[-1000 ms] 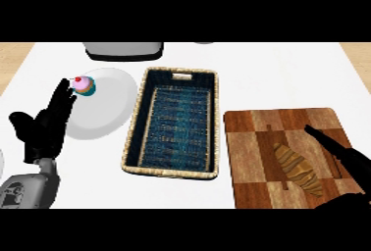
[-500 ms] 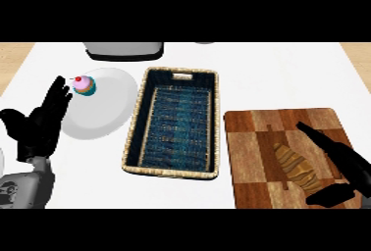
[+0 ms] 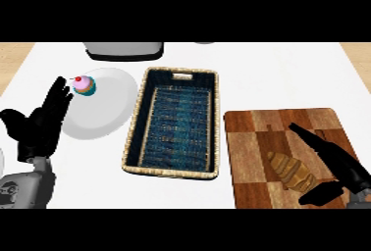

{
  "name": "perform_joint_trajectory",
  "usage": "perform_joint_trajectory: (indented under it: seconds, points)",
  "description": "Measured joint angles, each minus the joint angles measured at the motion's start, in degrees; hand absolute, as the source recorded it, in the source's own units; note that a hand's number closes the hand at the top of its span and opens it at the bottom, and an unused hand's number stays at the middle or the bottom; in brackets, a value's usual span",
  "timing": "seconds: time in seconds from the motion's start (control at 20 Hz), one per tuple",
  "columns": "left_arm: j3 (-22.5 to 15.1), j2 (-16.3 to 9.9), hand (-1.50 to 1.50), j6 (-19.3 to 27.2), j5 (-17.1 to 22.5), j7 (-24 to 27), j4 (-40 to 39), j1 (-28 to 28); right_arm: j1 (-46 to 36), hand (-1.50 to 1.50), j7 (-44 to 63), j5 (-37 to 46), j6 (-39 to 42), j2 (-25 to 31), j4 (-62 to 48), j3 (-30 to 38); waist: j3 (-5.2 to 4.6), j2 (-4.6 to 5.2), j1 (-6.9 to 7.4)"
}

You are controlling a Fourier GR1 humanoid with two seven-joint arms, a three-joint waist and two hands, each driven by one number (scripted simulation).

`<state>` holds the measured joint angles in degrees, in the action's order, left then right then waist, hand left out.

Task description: Pick the croissant from the cutting board and place it in the basket

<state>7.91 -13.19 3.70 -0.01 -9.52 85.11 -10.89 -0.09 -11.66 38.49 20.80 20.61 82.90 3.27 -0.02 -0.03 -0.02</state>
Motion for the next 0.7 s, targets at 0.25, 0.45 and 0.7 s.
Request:
perform_joint_trajectory:
  seconds: [0.25, 0.45, 0.7]
  points:
    - [0.23, 0.50, 0.00, -0.14, -0.65, 0.59, -1.18, -0.84, -1.38, -1.50, -0.42, 2.05, -0.06, -0.65, -2.35, -0.39, -0.26, -0.12, -0.03]
    - [0.32, 0.55, 0.00, 0.23, -1.09, -0.74, -0.98, -1.74, -1.62, 1.50, -4.67, 3.51, 0.45, 0.56, -5.16, -1.58, -0.60, -0.34, 0.04]
    - [0.13, 1.04, 0.00, 0.40, -1.40, -0.29, -0.72, -1.46, -1.75, 1.50, -9.58, 6.65, -1.54, 1.85, -7.48, -3.57, -1.06, -0.71, -0.04]
